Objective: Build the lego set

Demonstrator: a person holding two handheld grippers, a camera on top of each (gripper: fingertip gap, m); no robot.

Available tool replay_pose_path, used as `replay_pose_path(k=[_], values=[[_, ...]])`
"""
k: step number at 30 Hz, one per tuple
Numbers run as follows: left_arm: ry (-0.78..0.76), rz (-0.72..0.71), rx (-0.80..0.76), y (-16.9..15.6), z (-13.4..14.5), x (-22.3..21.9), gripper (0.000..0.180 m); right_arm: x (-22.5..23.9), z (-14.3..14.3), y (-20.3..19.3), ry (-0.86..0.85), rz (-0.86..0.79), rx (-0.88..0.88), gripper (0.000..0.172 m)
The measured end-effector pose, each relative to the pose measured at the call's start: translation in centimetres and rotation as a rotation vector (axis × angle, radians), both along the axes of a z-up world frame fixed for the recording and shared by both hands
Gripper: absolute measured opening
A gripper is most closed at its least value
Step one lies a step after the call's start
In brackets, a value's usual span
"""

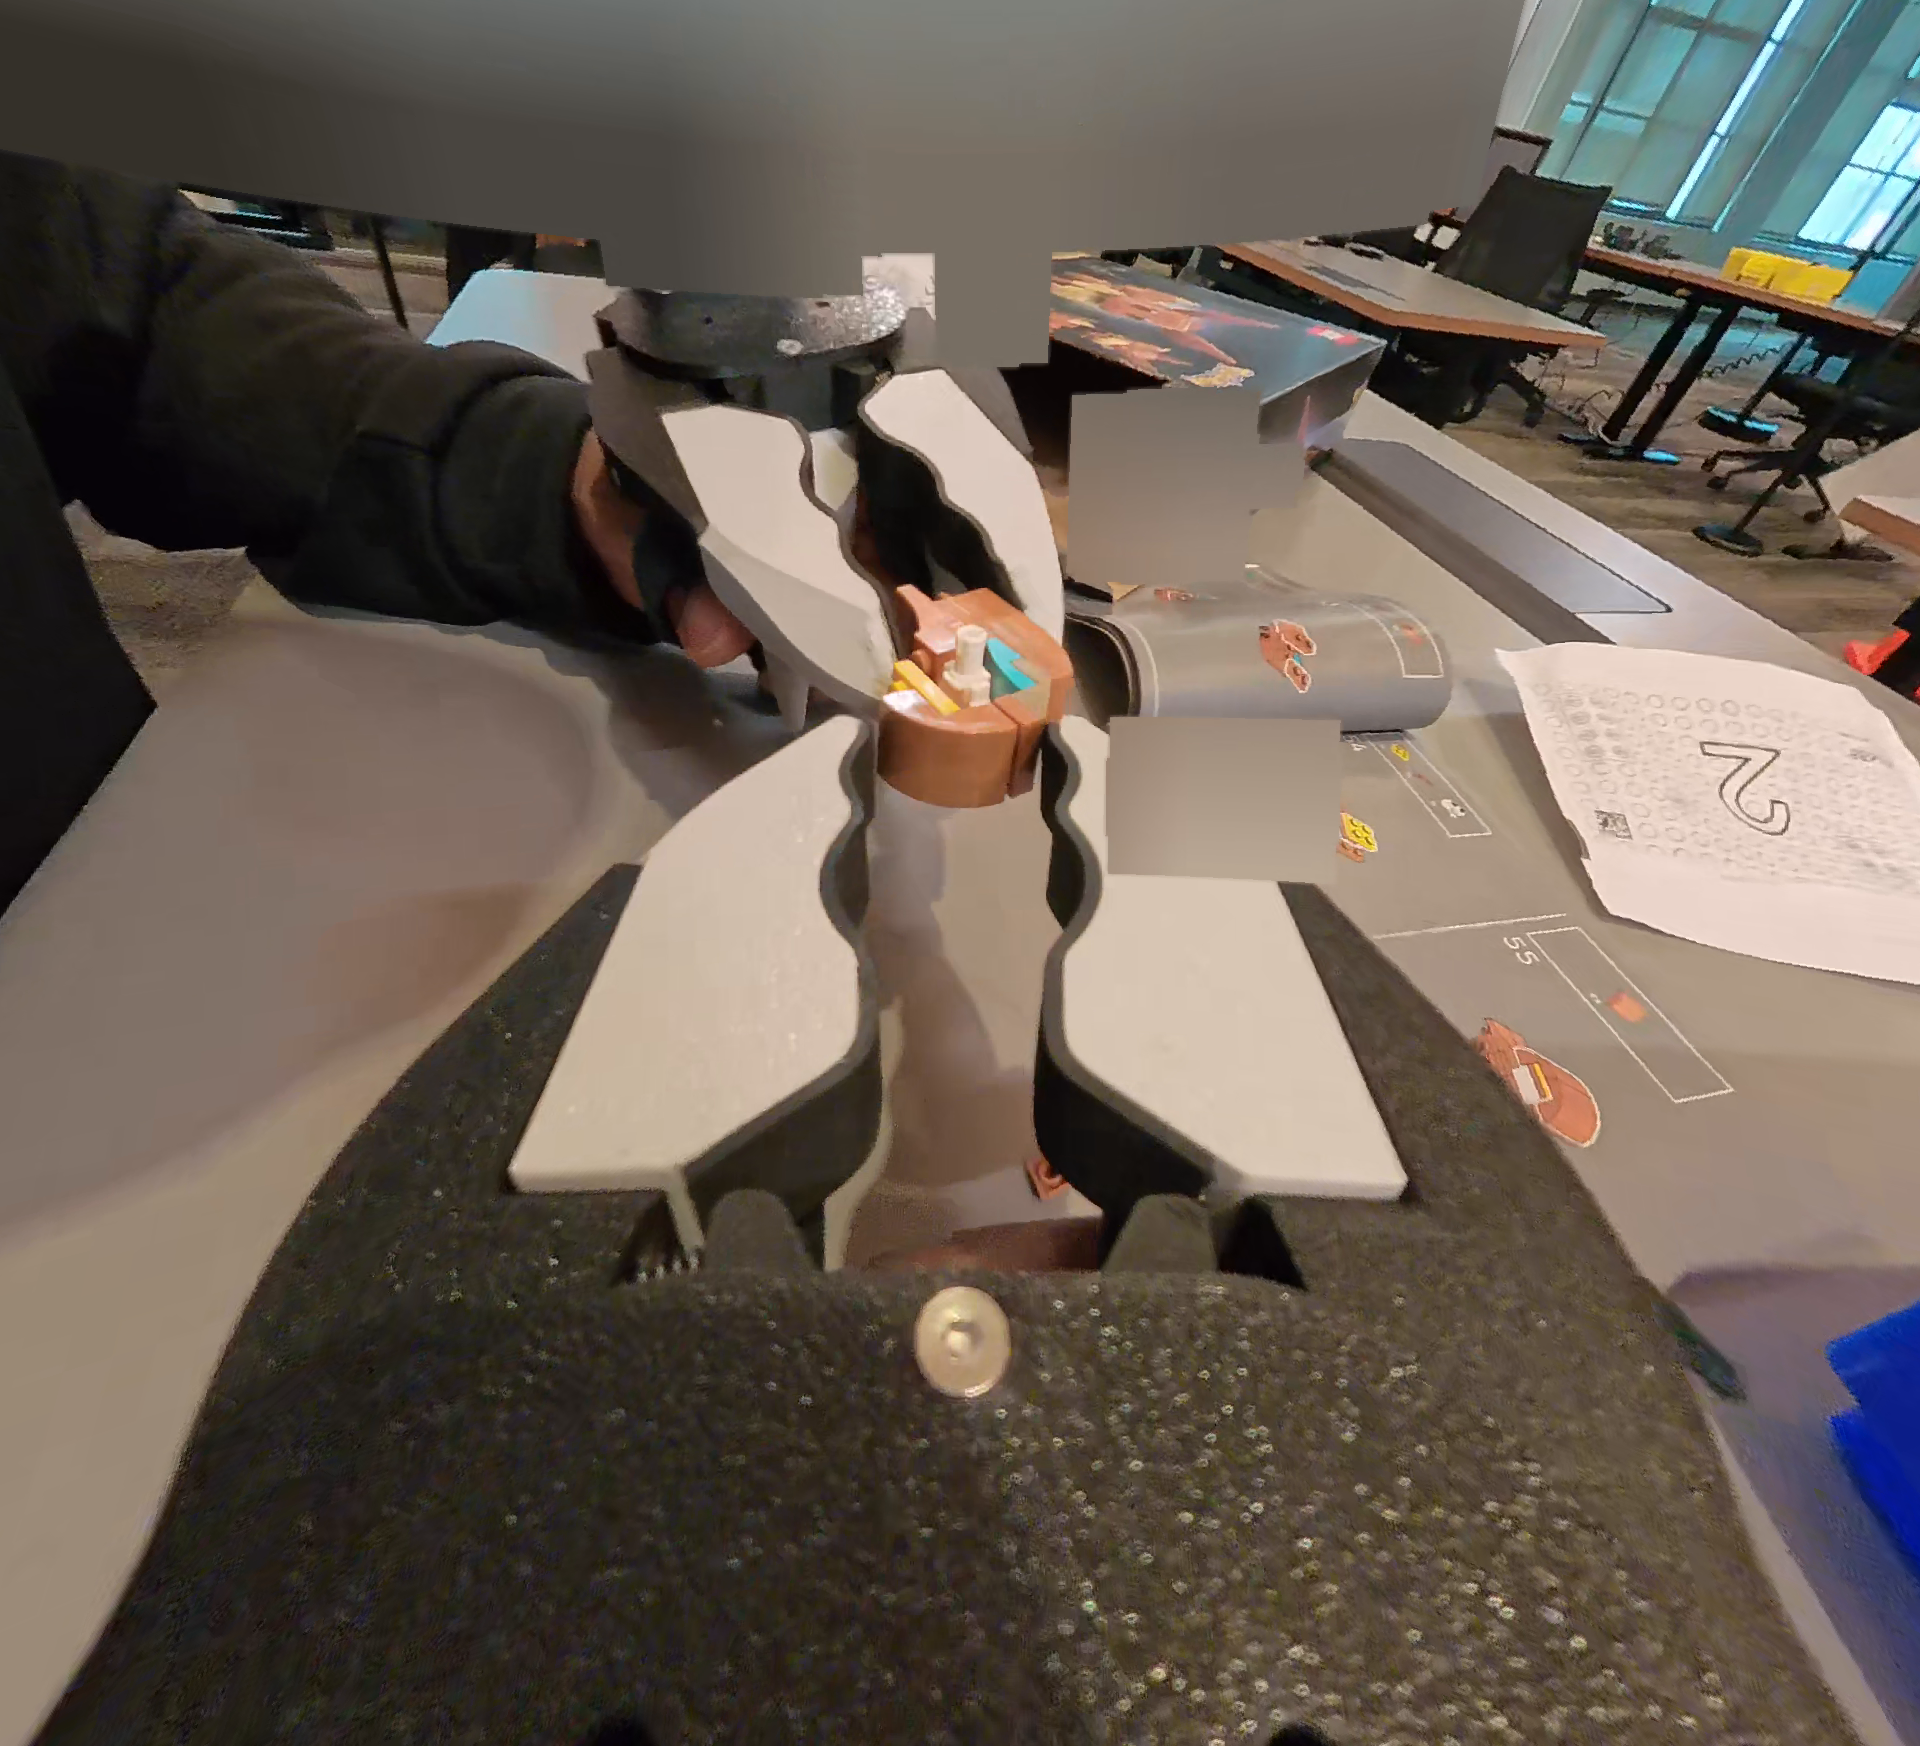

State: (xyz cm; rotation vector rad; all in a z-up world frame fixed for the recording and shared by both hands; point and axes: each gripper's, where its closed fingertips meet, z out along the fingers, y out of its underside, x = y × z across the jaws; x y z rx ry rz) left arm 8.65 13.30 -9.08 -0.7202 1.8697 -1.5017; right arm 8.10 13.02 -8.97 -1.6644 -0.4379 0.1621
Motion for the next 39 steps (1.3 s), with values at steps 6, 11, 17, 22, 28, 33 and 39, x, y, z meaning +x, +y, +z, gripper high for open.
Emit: replay_pose_path(k=[6, 11, 17, 22, 28, 33, 39], values=[[-0.006, -0.08, -0.022, -0.6, 0.3, -0.8, 0.024, -0.8, 0.2, -0.7, -0.012, 0.093, 0.026, 0.045], [-0.028, -0.058, -0.033, -0.4, 0.6, -0.7, 0.024, -0.5, 0.4, -0.7, -0.111, 0.044, 0.075, 0.032], [-0.048, -0.041, -0.094, 0.3, 1.3, -0.6, 0.024, -0.2, 0.7, -0.5, -0.158, -0.019, 0.095, 0.031], [-0.065, -0.054, -0.046, -0.1, 1.0, -0.8, 0.024, -0.4, 0.9, -0.8, -0.144, 0.012, 0.102, 0.026], [-0.068, -0.069, 0.056, -0.5, 0.0, -1.0, 0.024, -0.9, 0.7, -1.1, -0.162, 0.047, 0.103, 0.029], [-0.08, -0.139, 0.071, -1.0, 0.0, -1.8, 0.024, -1.8, 0.5, -1.6, -0.148, 0.134, 0.094, 0.029], [-0.083, -0.206, 0.038, -1.8, 0.3, -2.6, 0.024, -2.6, 0.9, -2.3, -0.105, 0.219, 0.102, 0.028]])
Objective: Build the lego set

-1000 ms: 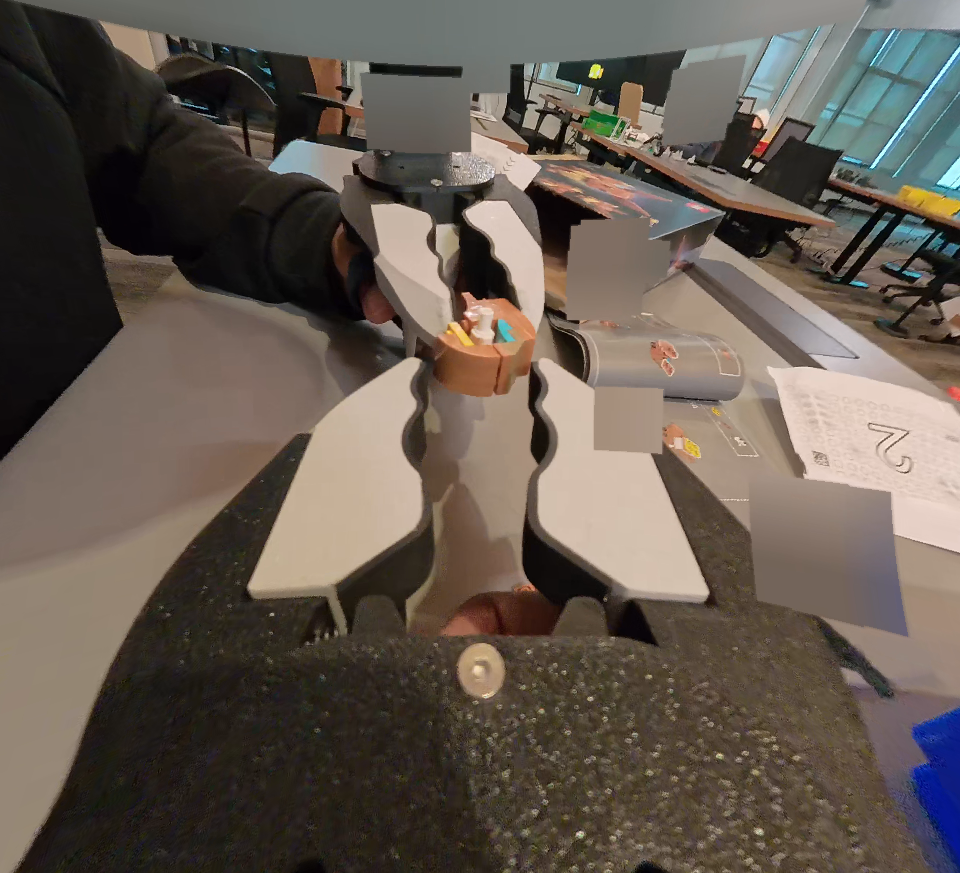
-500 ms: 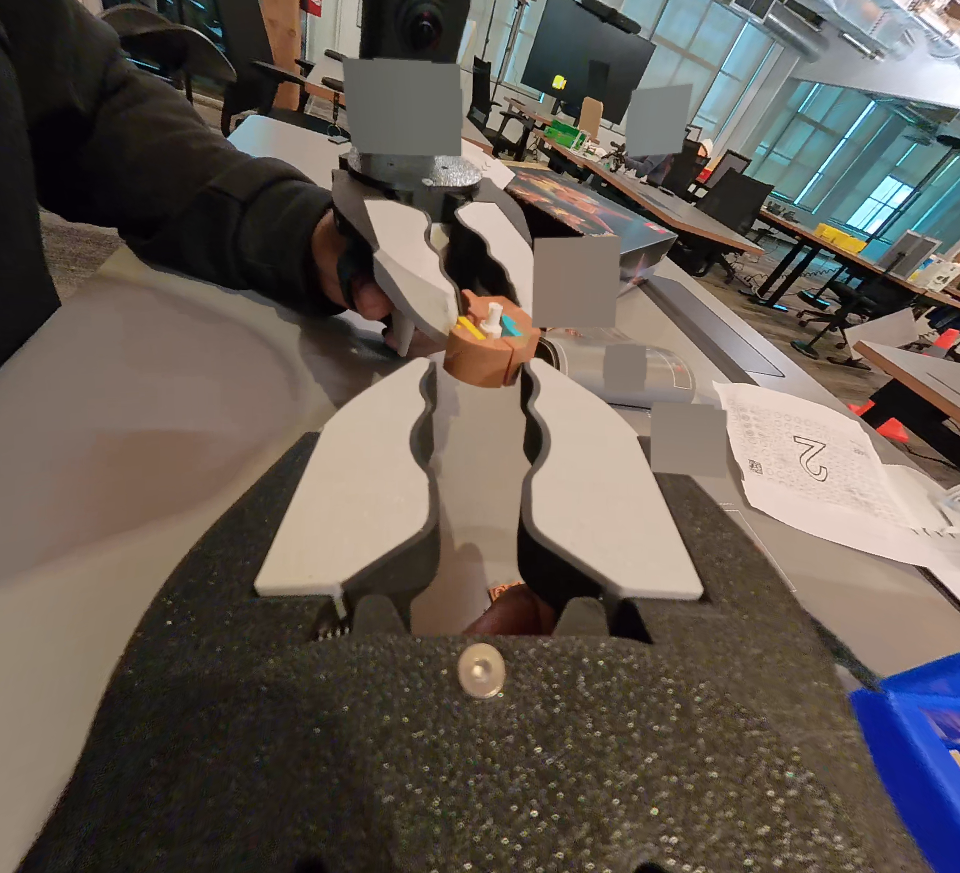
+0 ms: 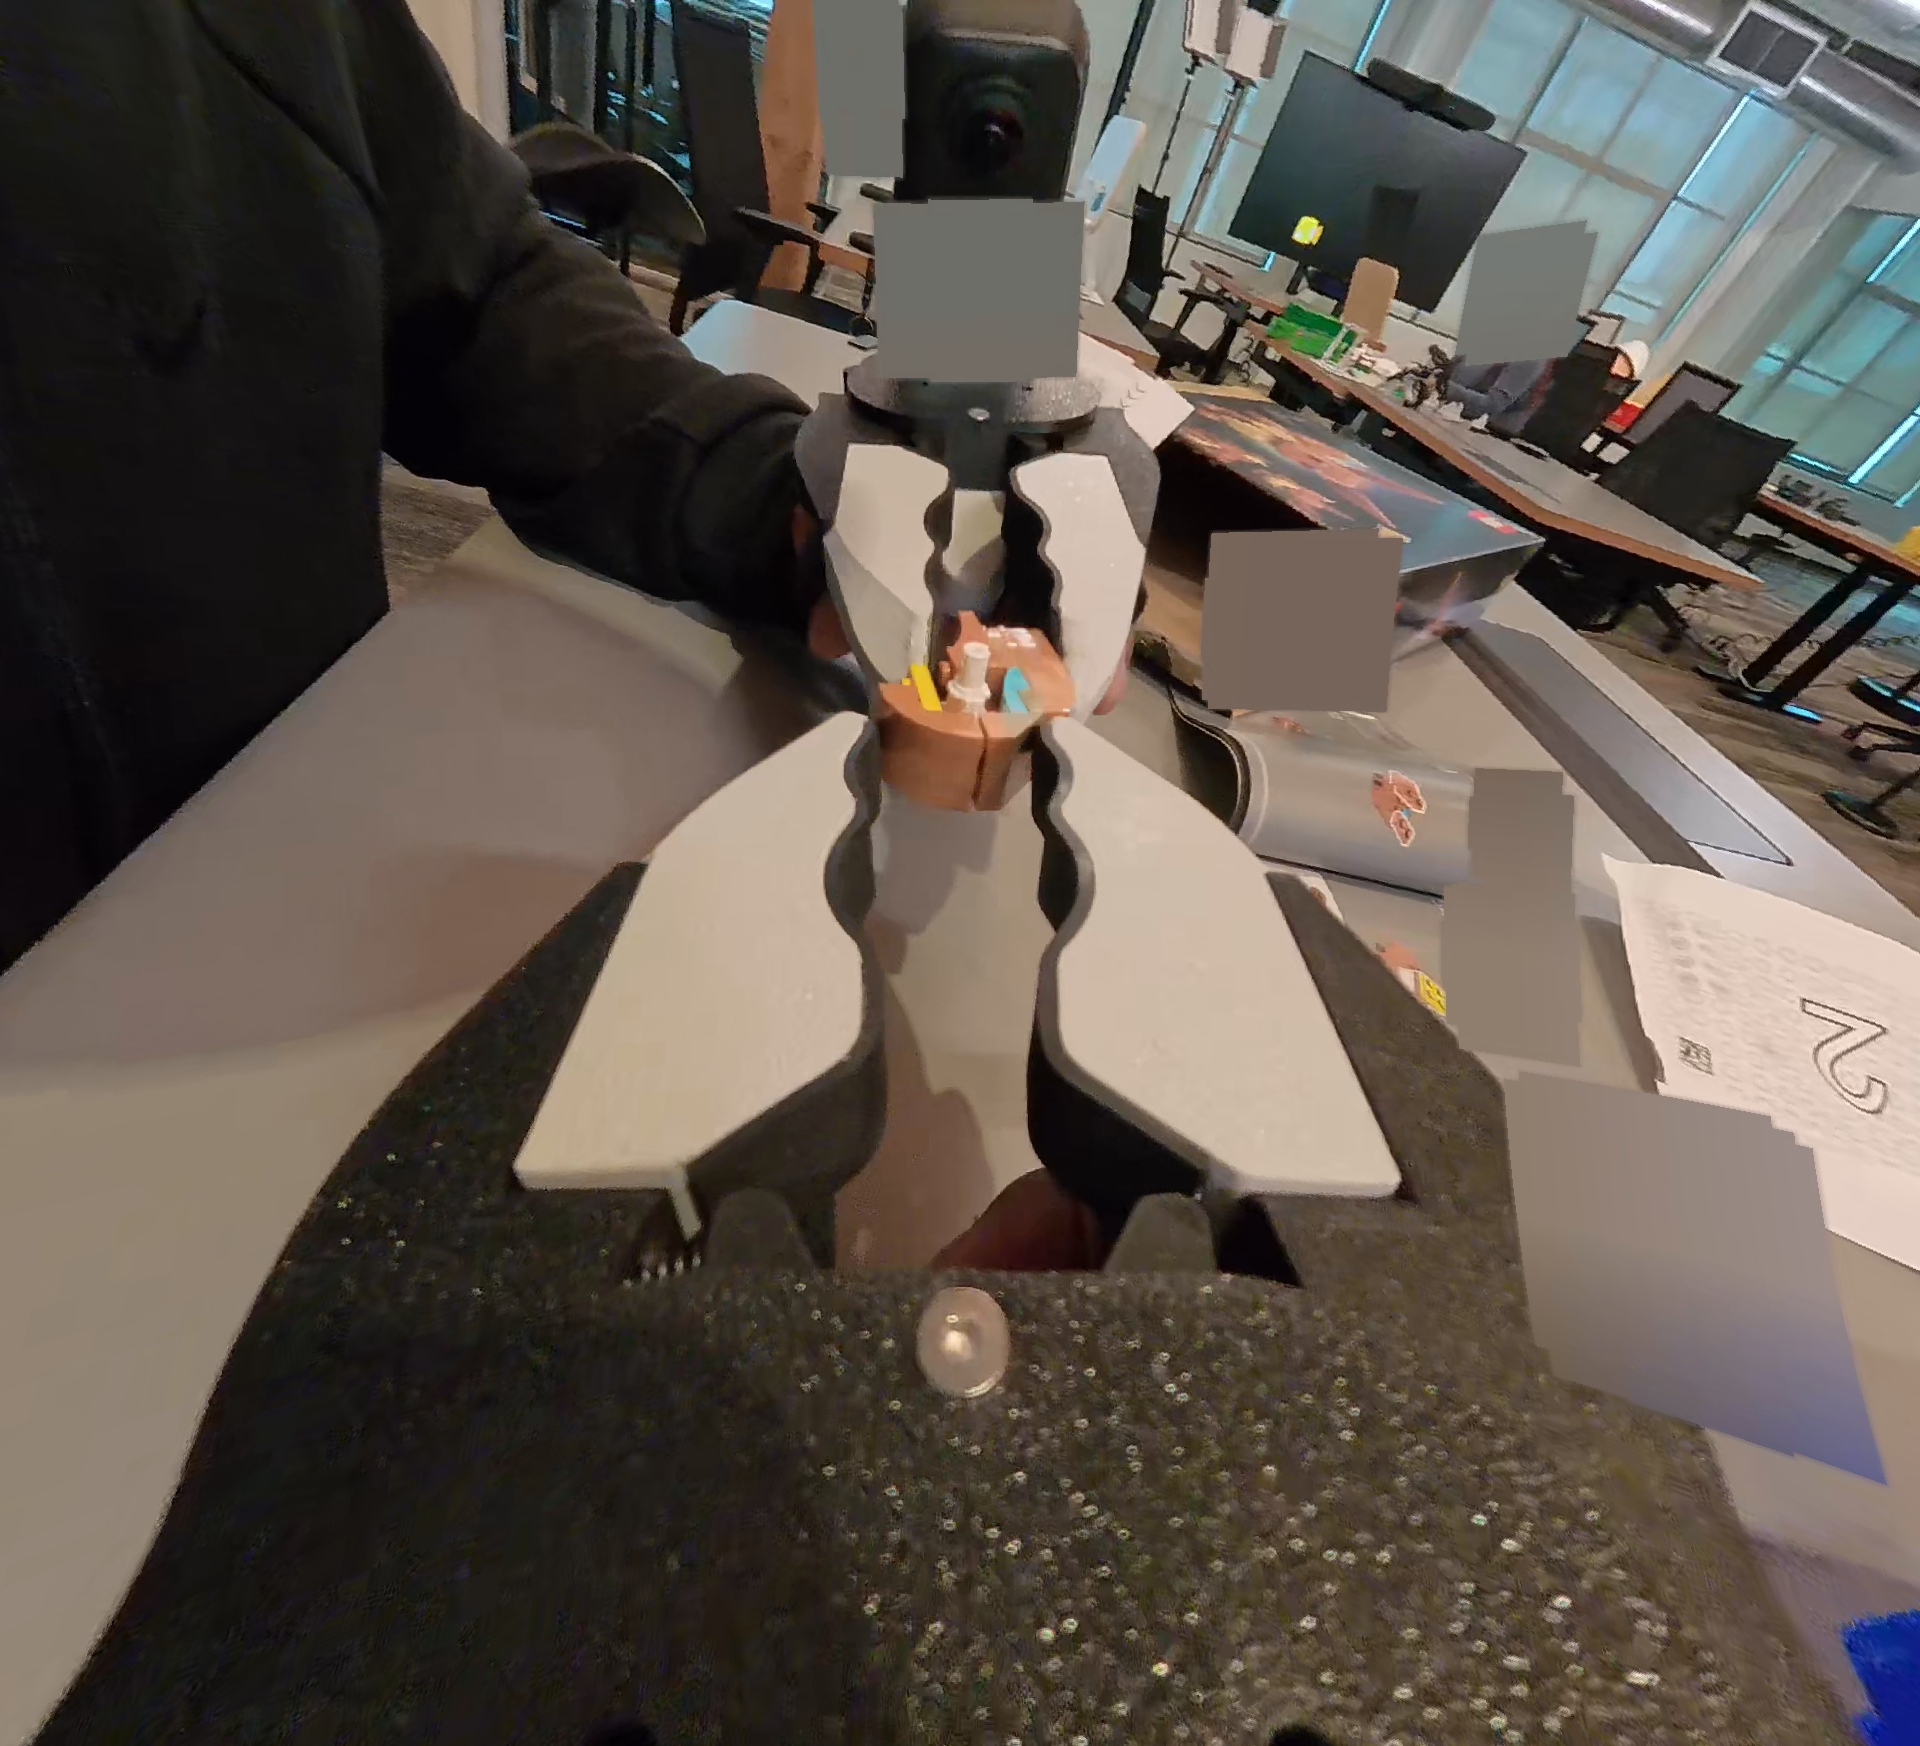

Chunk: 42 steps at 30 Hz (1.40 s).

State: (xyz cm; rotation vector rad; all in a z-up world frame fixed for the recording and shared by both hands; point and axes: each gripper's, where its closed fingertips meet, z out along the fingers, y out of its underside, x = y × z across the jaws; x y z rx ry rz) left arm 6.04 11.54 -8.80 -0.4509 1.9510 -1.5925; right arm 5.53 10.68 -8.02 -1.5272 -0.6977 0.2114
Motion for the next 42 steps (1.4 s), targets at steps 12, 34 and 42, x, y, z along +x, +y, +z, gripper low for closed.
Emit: replay_pose_path(k=[12, 34, 42], values=[[0.01, -0.006, 0.014, -0.2, -0.2, -0.1, 0.024, -0.2, -0.1, -0.2, 0.022, 0.032, -0.014, 0.027], [0.033, 0.019, -0.046, 0.2, 0.3, 0.4, 0.024, 0.5, 0.5, 0.1, 0.103, 0.015, -0.039, 0.024], [0.028, 0.039, -0.314, 1.3, 2.9, 1.0, 0.024, 1.0, 1.4, 0.8, 0.154, -0.066, -0.021, 0.034]])
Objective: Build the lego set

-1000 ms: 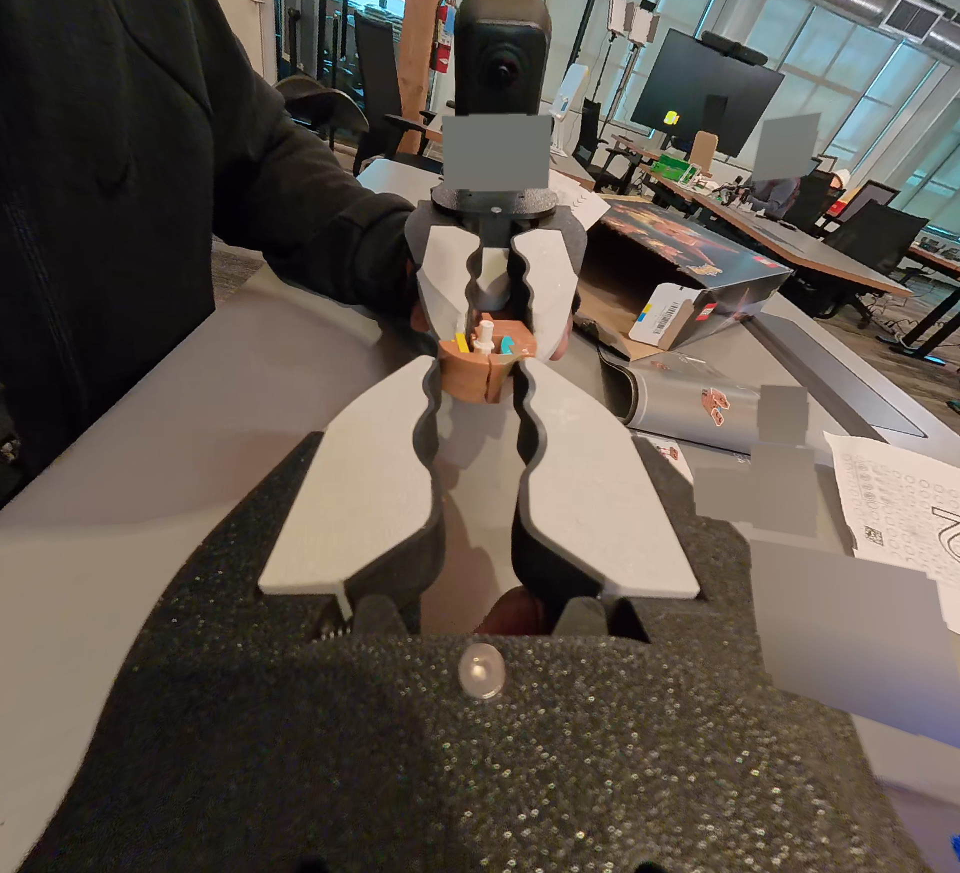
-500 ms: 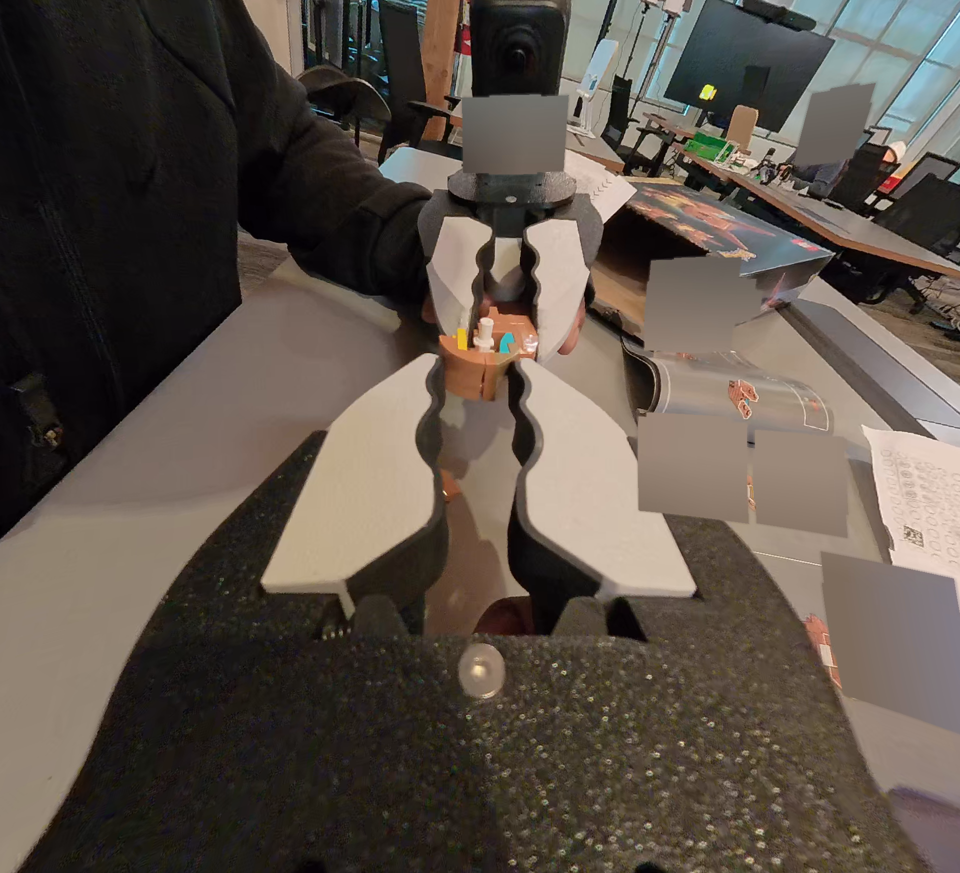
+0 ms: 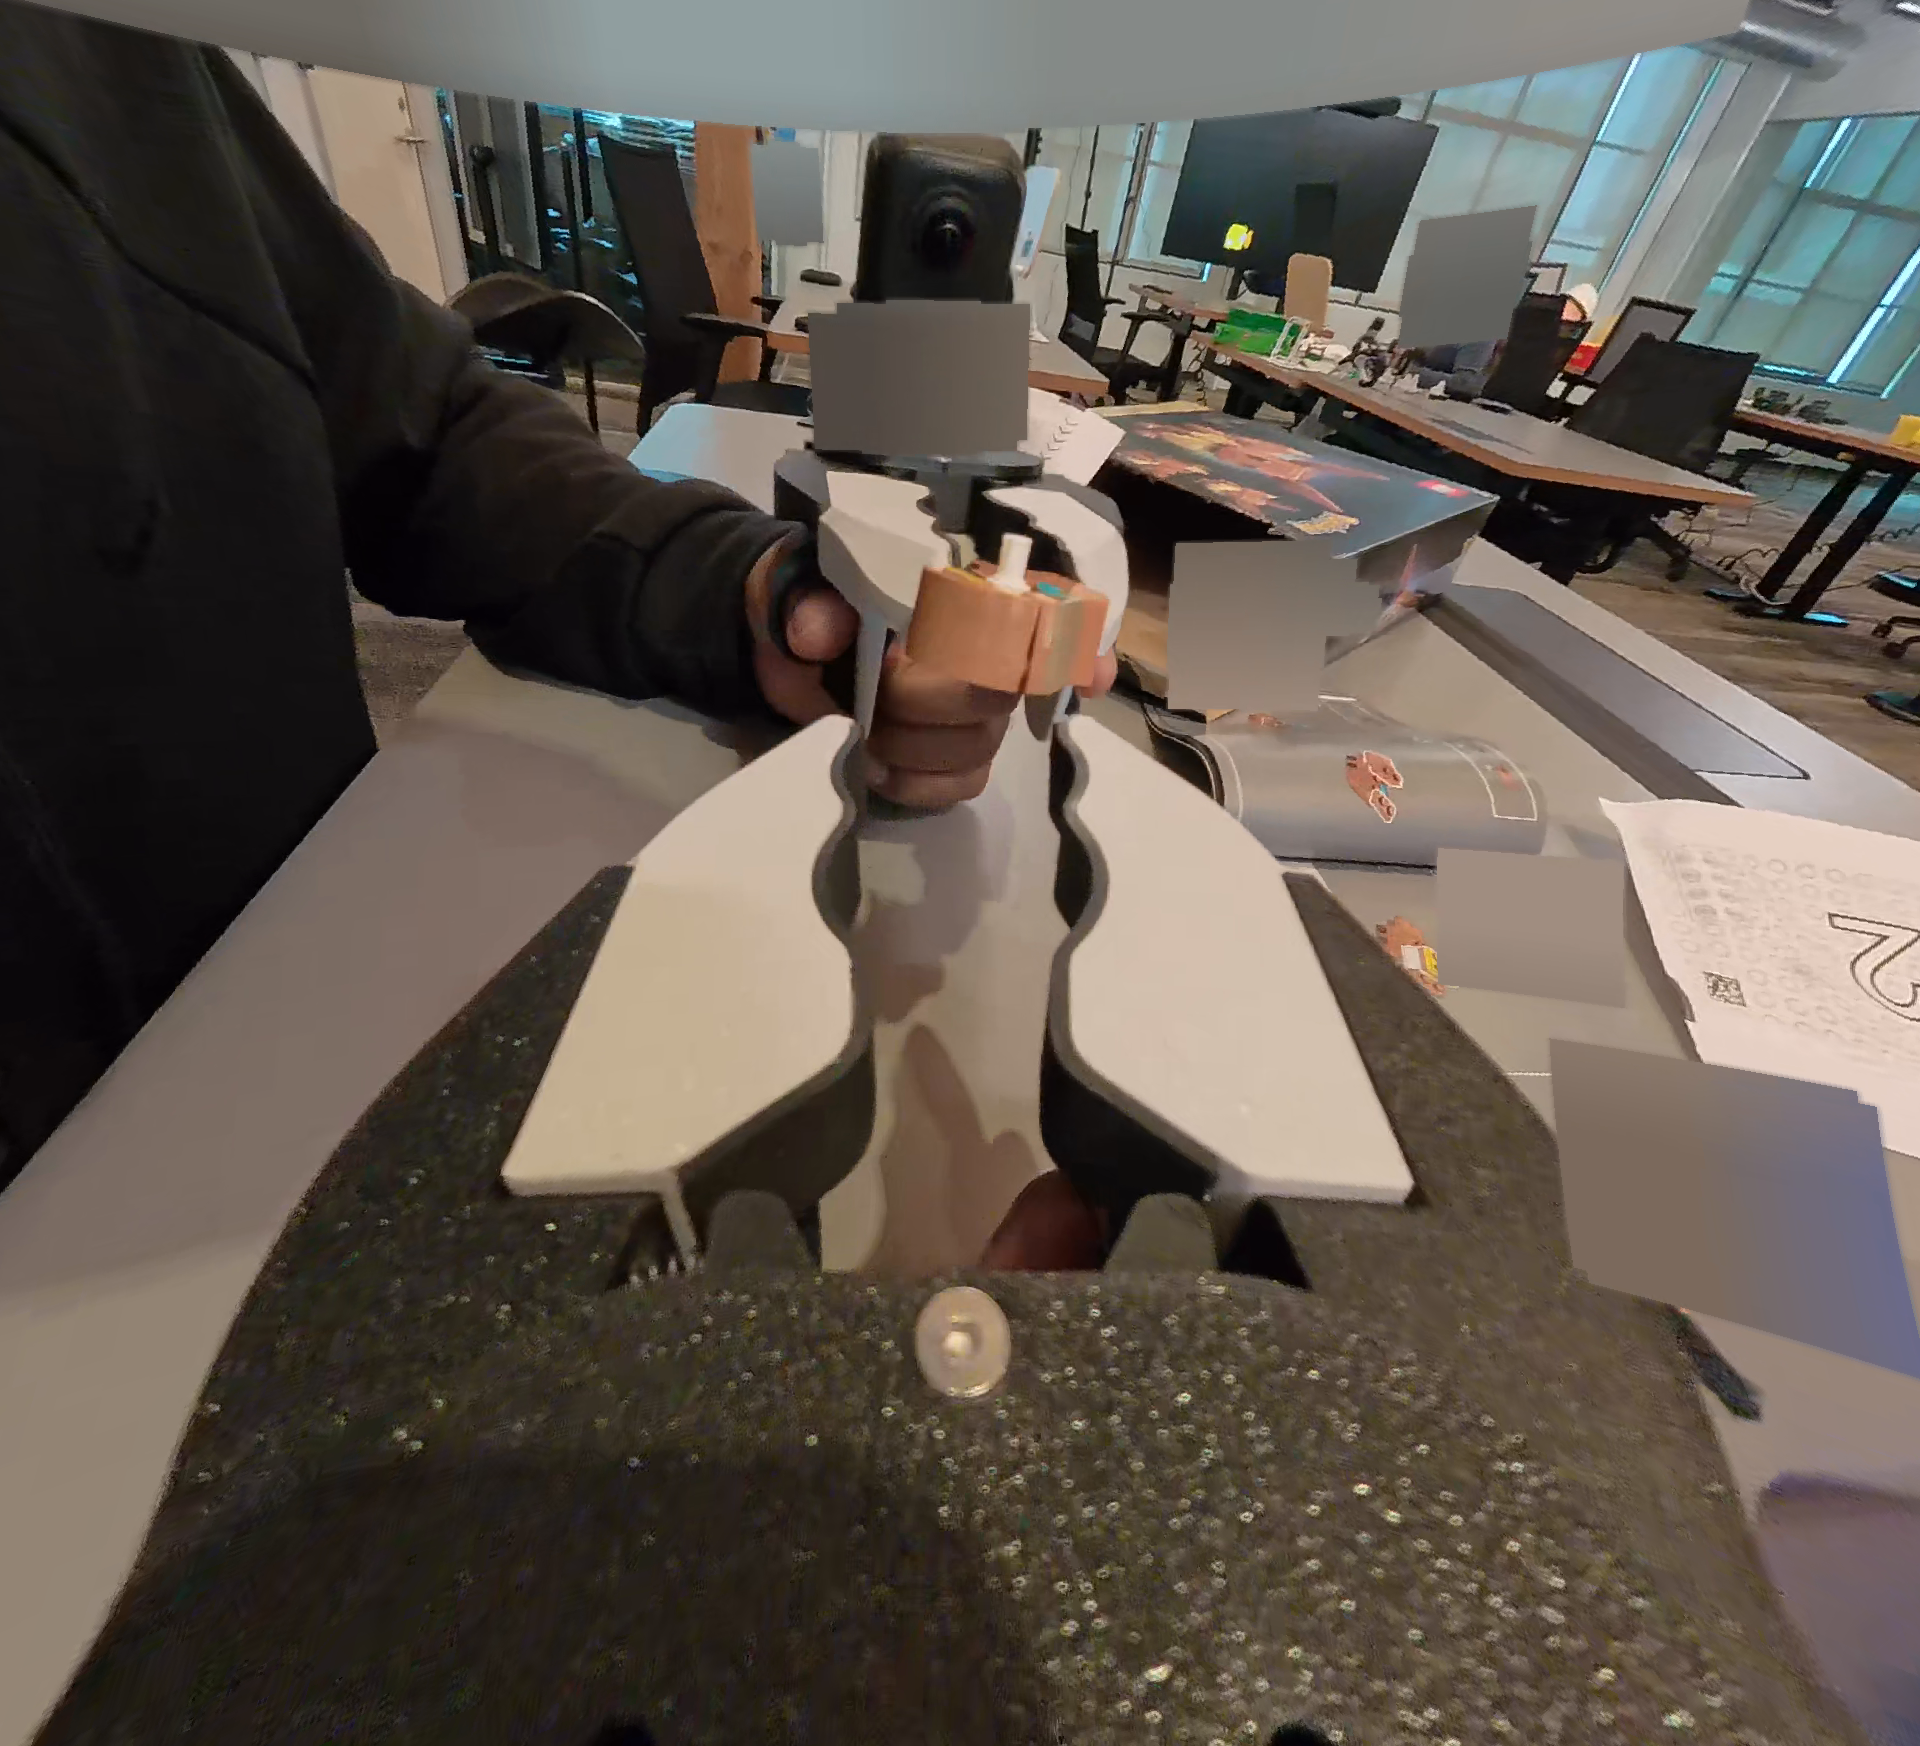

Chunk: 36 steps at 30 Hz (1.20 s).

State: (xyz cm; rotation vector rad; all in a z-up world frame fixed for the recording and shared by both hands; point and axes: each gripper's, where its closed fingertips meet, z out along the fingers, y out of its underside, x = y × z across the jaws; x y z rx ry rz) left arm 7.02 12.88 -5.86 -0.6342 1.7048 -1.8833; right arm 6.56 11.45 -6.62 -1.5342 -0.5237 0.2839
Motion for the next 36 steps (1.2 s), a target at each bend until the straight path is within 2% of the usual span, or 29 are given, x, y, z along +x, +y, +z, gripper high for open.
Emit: replay_pose_path(k=[11, 22, 36], values=[[-0.042, -0.017, 0.093, -1.4, -0.6, -0.4, 0.024, -0.5, 0.4, -0.6, 0.016, 0.035, 0.003, 0.03], [-0.048, -0.024, 0.226, -1.4, -1.7, -0.9, 0.024, -0.8, -1.0, -0.7, -0.044, 0.076, -0.04, 0.028], [-0.039, -0.079, 0.242, -1.6, -2.2, -1.5, 0.024, -1.3, -1.7, -0.9, -0.12, 0.1, -0.056, 0.027]])
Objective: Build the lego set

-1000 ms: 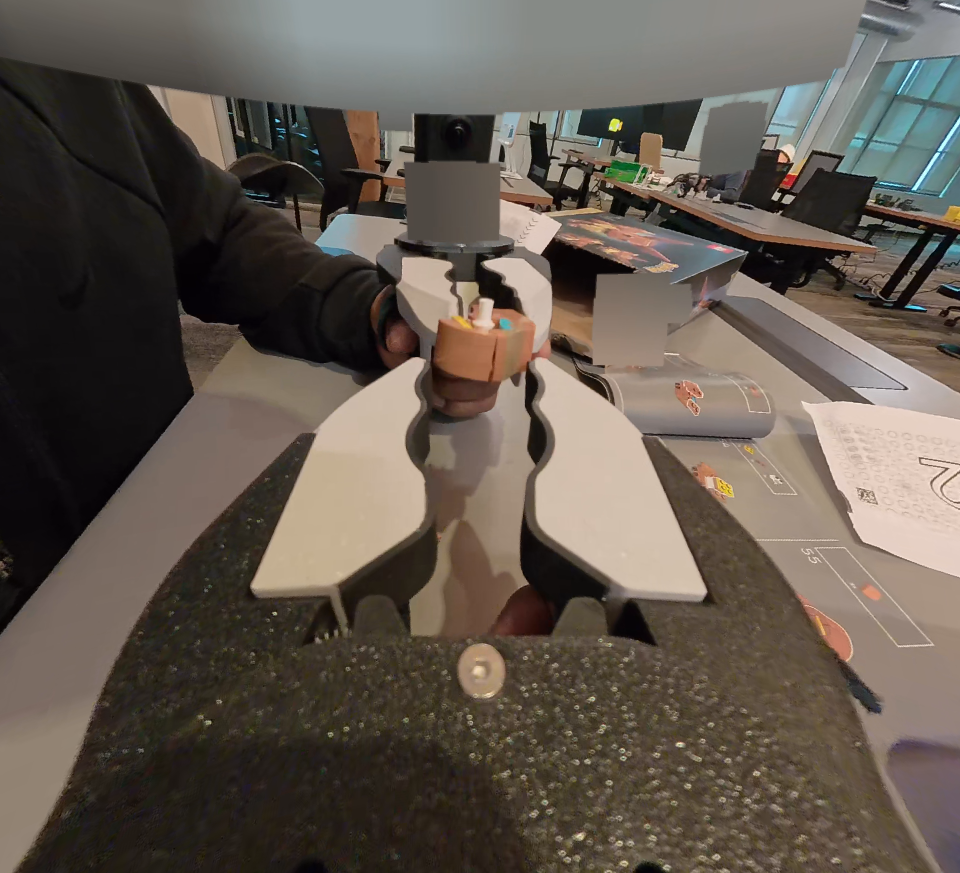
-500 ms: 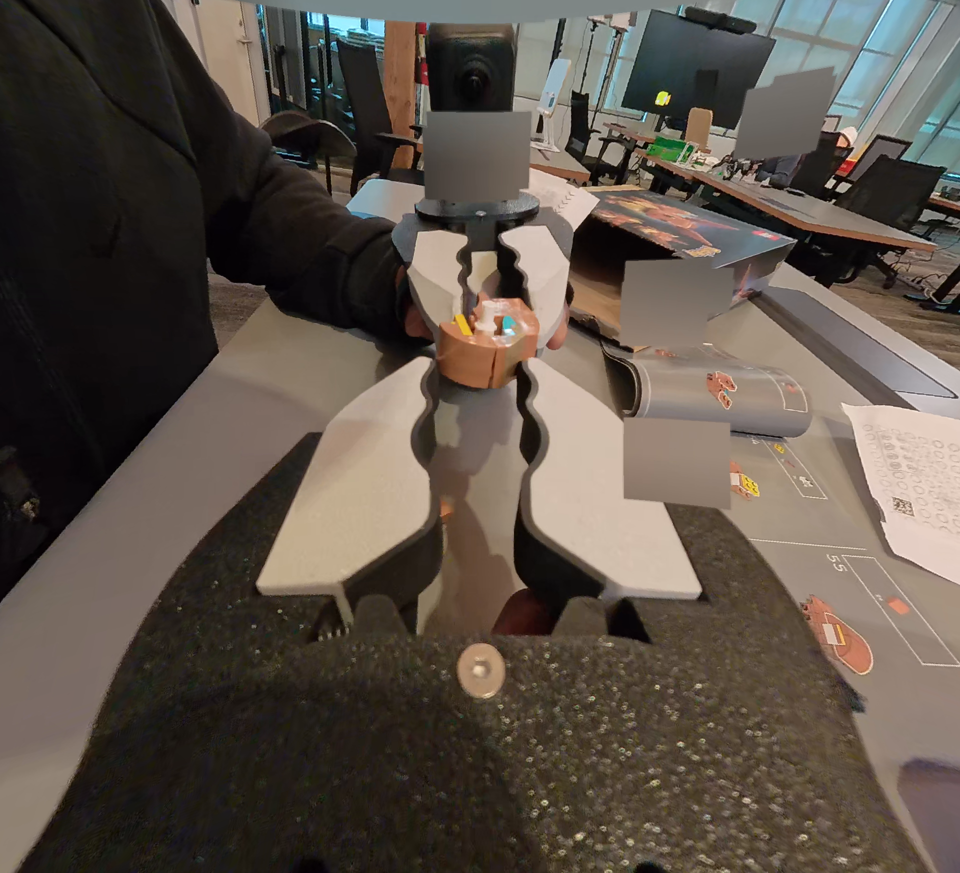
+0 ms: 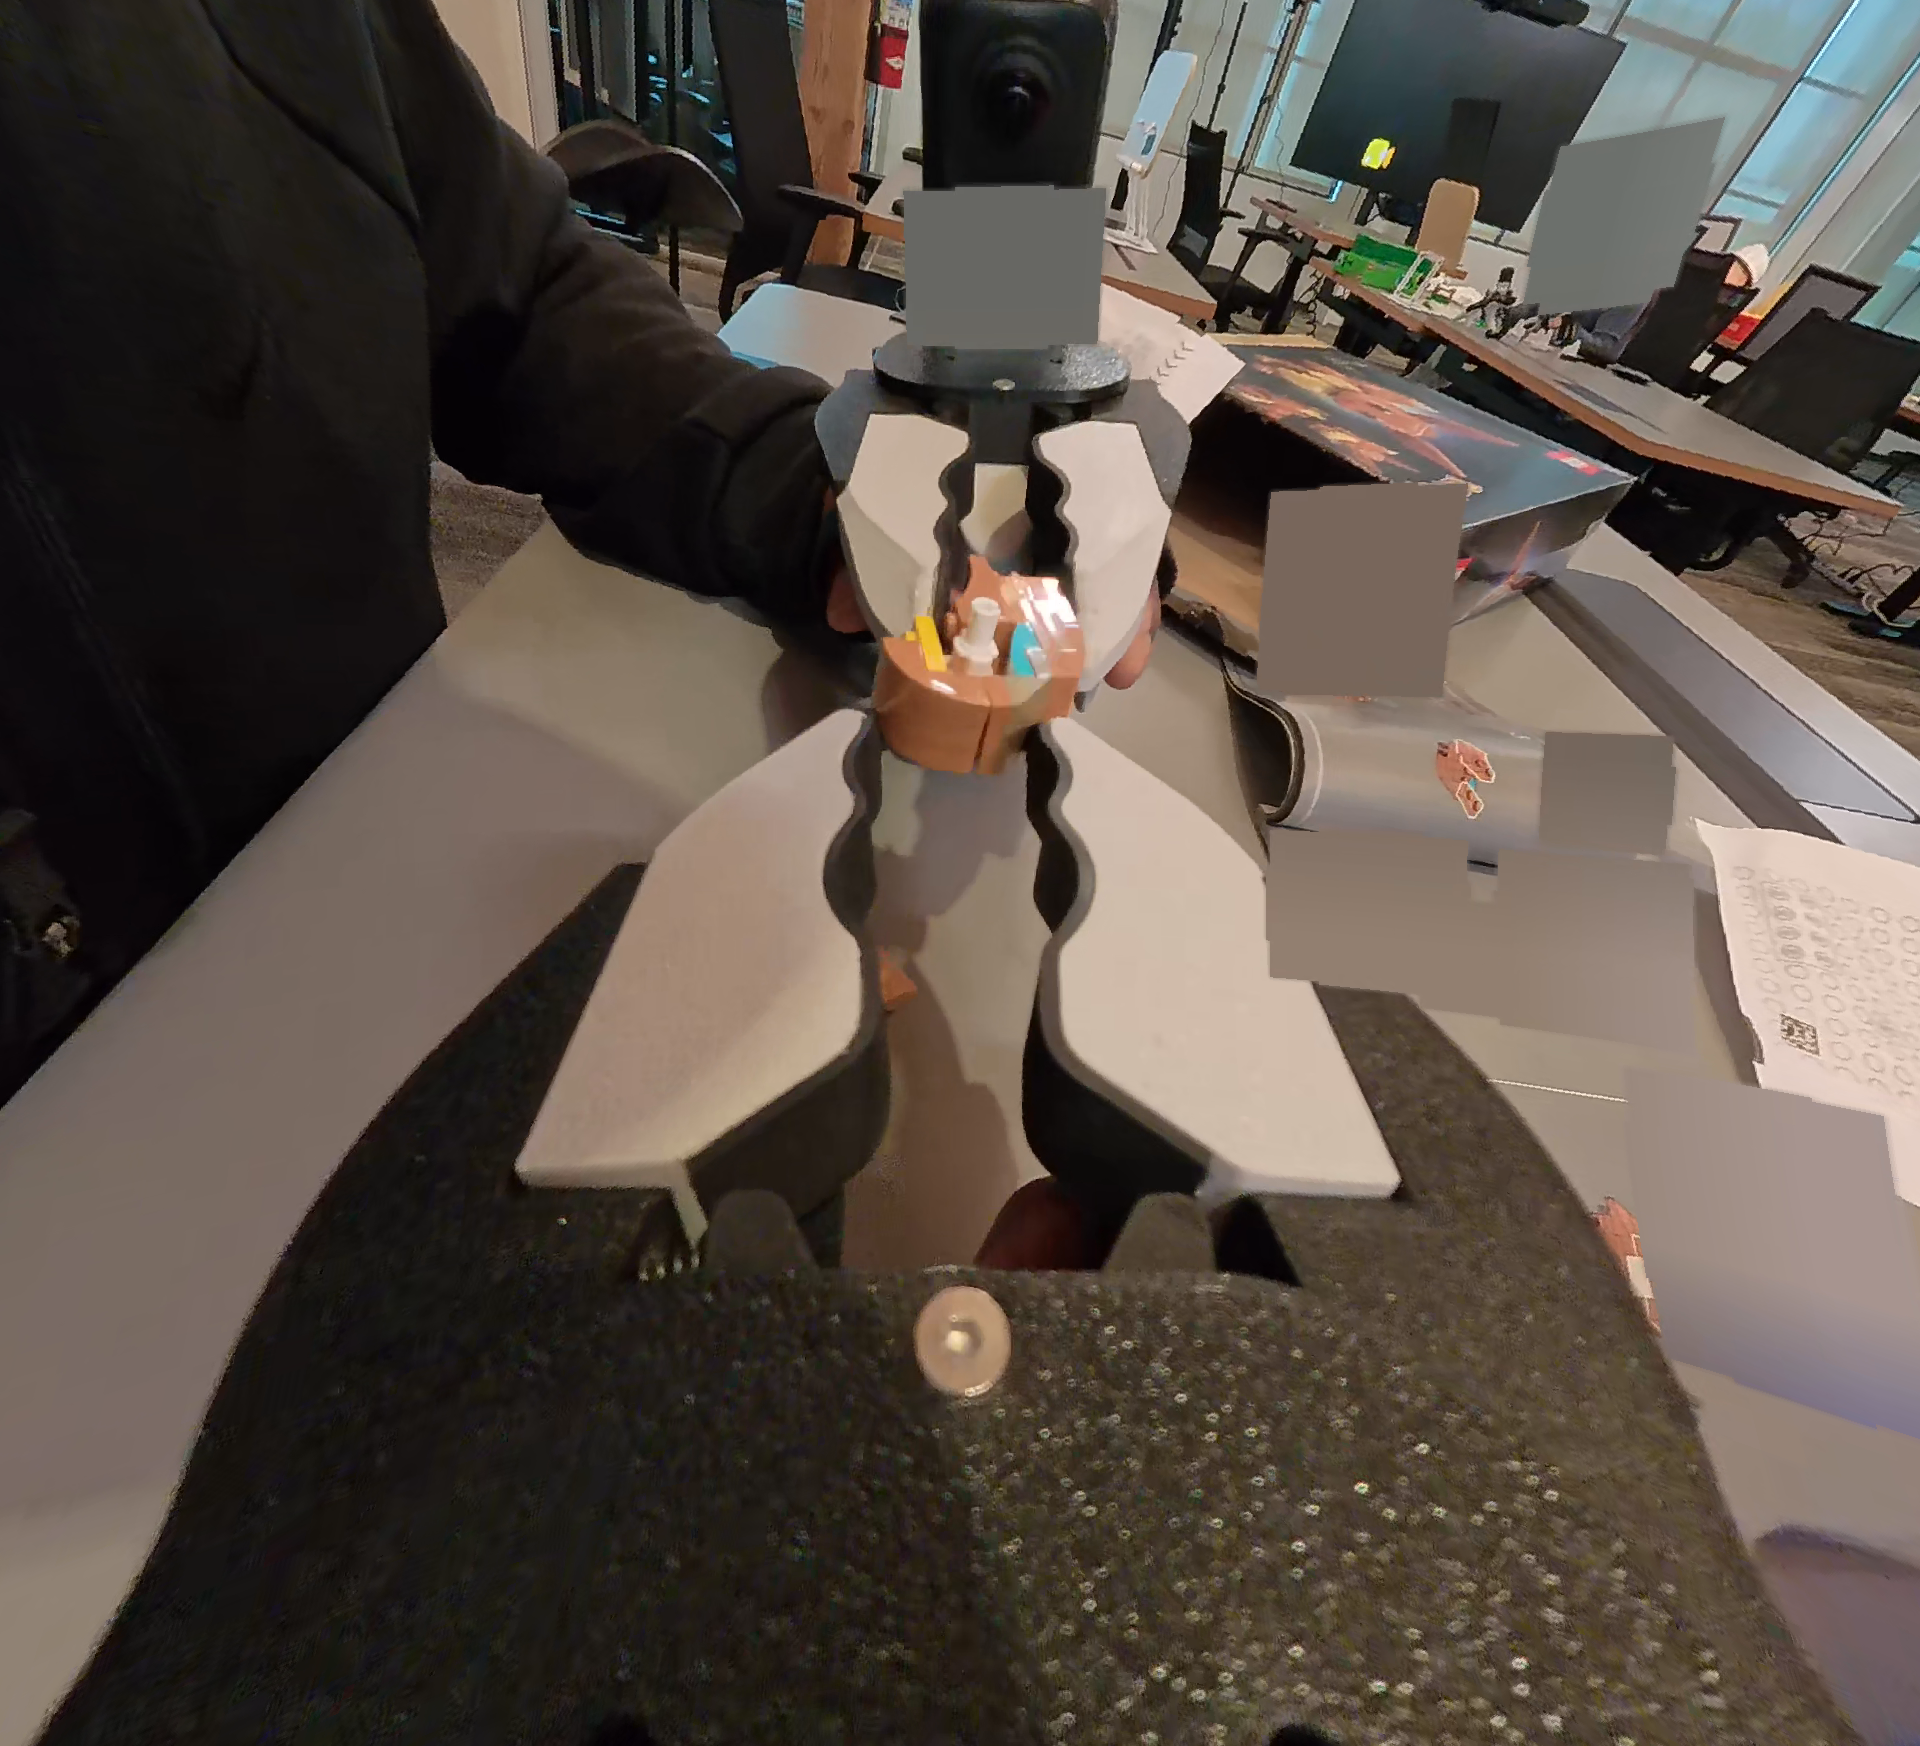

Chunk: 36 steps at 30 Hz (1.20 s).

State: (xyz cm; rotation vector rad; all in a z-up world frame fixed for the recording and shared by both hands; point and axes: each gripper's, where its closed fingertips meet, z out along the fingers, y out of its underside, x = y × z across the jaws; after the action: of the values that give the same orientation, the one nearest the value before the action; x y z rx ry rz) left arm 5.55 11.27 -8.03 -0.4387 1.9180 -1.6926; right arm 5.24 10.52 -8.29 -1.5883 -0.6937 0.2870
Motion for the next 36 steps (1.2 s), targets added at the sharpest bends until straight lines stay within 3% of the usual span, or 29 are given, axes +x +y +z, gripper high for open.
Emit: replay_pose_path(k=[18, 25, 36], values=[[-0.024, 0.051, -0.03, 0.4, 0.5, 0.6, 0.024, 0.7, 0.1, 0.6, 0.009, -0.065, 0.008, 0.028], [-0.051, 0.116, 0.05, 0.8, 0.2, 1.2, 0.024, 1.1, 0.4, 0.7, 0.014, -0.091, 0.03, 0.035], [-0.068, 0.107, 0.123, 0.4, -0.1, 0.8, 0.024, 0.7, 0.2, 0.3, 0.019, -0.039, 0.03, 0.027]])
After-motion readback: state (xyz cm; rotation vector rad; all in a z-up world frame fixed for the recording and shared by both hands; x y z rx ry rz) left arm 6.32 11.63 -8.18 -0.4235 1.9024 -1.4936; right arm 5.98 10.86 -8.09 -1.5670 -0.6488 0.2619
